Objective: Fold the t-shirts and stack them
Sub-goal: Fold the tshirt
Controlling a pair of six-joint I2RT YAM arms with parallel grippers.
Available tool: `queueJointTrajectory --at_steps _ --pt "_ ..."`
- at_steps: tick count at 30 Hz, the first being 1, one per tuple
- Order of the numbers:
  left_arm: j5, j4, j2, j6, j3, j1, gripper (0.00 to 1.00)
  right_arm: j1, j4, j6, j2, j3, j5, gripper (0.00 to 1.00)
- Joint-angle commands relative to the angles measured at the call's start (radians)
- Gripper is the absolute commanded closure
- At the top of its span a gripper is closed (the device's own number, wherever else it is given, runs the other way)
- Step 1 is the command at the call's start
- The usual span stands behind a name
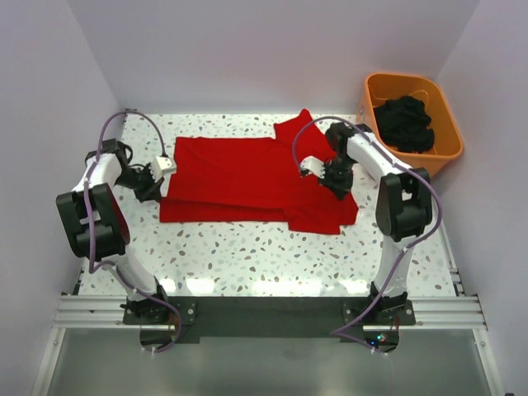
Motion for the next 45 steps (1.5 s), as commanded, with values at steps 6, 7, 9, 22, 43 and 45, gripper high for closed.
queueJointTrajectory --at_steps 6,7,9,22,43,45 --pt "0.011 0.019 0.031 -0.033 0.088 -0.007 1.0 -0.027 -0.071 -0.042 0.04 0.121 -0.027 1.0" --pt "0.008 0.02 0.033 -0.036 0.089 -0.007 1.0 -0.035 -0.078 -0.045 0.045 0.129 -0.029 1.0" --pt "0.005 0.033 0.042 -0.042 0.094 -0.007 1.0 -0.038 -0.09 -0.056 0.059 0.147 -0.024 1.0" --pt "-0.015 0.095 0.097 -0.102 0.111 -0.059 1.0 -0.04 -0.104 -0.06 0.135 0.218 -0.012 1.0" --pt "-0.09 0.163 0.132 -0.173 0.089 -0.061 0.97 -0.044 -0.038 0.024 0.229 0.305 0.031 0.81" --pt "-0.093 0.166 0.129 -0.232 0.1 -0.05 0.72 -0.059 -0.051 0.074 0.237 0.334 0.029 0.65"
